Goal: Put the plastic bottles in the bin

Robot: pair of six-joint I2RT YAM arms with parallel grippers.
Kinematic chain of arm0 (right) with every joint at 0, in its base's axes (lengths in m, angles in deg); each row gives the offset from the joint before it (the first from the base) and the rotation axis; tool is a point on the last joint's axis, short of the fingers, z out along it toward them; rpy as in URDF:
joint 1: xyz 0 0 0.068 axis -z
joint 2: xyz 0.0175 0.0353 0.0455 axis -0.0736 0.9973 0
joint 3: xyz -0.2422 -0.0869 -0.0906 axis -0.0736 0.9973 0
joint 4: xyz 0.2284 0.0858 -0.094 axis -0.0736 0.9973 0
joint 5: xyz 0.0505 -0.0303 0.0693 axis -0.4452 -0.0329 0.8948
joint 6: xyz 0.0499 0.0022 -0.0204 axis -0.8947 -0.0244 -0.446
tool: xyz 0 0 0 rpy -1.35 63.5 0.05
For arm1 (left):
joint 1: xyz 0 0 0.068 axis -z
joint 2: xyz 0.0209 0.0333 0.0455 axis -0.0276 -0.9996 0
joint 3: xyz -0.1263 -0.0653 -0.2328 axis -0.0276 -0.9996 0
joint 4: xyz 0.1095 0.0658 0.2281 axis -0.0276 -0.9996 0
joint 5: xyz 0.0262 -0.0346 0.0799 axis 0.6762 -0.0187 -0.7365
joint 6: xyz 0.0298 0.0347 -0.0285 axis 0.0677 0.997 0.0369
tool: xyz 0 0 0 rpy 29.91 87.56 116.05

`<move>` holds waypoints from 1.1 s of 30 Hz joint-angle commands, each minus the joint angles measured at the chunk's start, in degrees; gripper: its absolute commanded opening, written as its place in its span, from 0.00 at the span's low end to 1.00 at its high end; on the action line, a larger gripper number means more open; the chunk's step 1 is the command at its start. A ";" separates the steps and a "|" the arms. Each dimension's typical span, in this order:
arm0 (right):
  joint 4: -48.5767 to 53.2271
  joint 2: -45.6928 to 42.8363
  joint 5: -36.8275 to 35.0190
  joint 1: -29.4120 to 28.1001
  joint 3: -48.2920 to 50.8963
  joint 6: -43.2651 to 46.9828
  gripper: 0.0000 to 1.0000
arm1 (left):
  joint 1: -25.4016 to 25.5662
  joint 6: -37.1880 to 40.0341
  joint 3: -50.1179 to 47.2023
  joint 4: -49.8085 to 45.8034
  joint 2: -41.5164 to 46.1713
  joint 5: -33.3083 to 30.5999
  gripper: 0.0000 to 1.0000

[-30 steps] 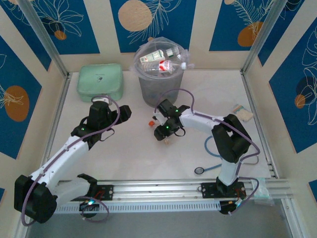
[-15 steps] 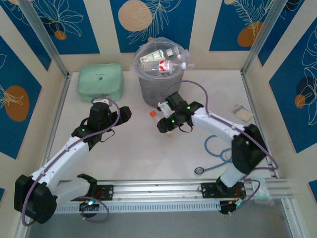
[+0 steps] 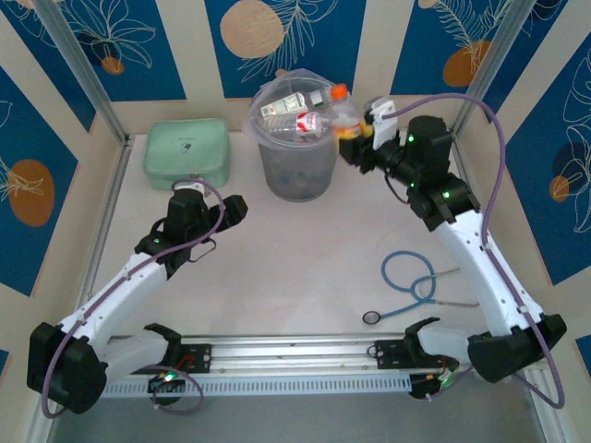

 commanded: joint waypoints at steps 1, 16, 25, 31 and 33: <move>-13.60 7.53 3.98 5.80 -3.48 2.99 0.14 | 0.22 0.81 5.20 -1.46 -0.36 0.23 0.91; 1.65 37.89 19.30 9.05 -35.70 4.62 0.11 | 0.14 5.17 25.09 -2.57 -11.43 0.39 0.91; 15.35 45.67 20.00 6.75 -45.13 4.58 0.13 | 0.05 6.69 34.13 -2.09 -21.92 -0.65 0.91; 28.07 51.54 25.26 6.25 -53.76 7.99 0.20 | -0.13 5.63 37.08 -0.79 -26.87 -0.49 0.92; 30.57 52.90 25.46 6.01 -55.22 8.34 0.22 | -0.29 5.31 37.98 -0.57 -28.28 -0.28 0.92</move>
